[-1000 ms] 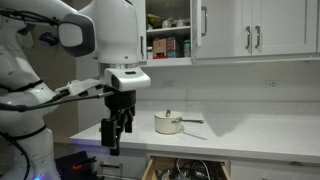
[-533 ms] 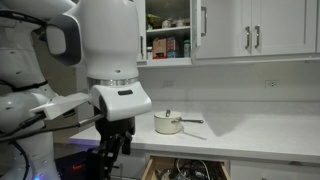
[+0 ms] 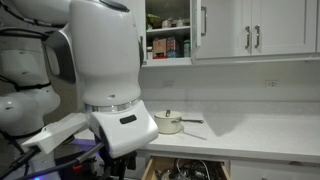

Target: Close the drawer

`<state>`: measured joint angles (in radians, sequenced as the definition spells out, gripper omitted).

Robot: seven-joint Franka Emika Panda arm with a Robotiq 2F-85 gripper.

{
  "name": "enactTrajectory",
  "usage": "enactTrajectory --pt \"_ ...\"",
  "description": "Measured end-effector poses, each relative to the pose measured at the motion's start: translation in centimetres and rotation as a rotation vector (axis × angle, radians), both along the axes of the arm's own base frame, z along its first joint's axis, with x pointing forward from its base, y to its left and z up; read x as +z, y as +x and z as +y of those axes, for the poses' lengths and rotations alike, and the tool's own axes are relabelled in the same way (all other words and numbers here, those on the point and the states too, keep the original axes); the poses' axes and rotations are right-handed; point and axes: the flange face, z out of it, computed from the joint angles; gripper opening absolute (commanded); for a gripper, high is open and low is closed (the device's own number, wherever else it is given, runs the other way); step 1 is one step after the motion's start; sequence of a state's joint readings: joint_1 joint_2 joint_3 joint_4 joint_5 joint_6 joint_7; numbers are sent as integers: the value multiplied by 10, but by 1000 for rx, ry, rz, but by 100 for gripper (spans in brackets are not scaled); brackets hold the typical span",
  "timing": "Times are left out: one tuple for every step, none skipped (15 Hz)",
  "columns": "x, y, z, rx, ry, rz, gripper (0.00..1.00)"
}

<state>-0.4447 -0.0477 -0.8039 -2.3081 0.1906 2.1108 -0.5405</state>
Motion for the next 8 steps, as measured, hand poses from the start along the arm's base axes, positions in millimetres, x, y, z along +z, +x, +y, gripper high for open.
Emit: enactTrajectory --pt "-5 0 -2 -2 -4 2 100" --pt "-10 1 -4 -2 -9 5 100" --pt "-15 0 -6 -7 -14 10 100" --pt "-22 -1 -8 -12 -18 15 100" --pt "-28 -1 -10 -17 -20 18 100" --pt "-35 -2 -12 -19 -21 23 100" --pt "-41 -3 -14 -24 -23 26 100" --pt "-46 -3 -16 -26 -26 29 100"
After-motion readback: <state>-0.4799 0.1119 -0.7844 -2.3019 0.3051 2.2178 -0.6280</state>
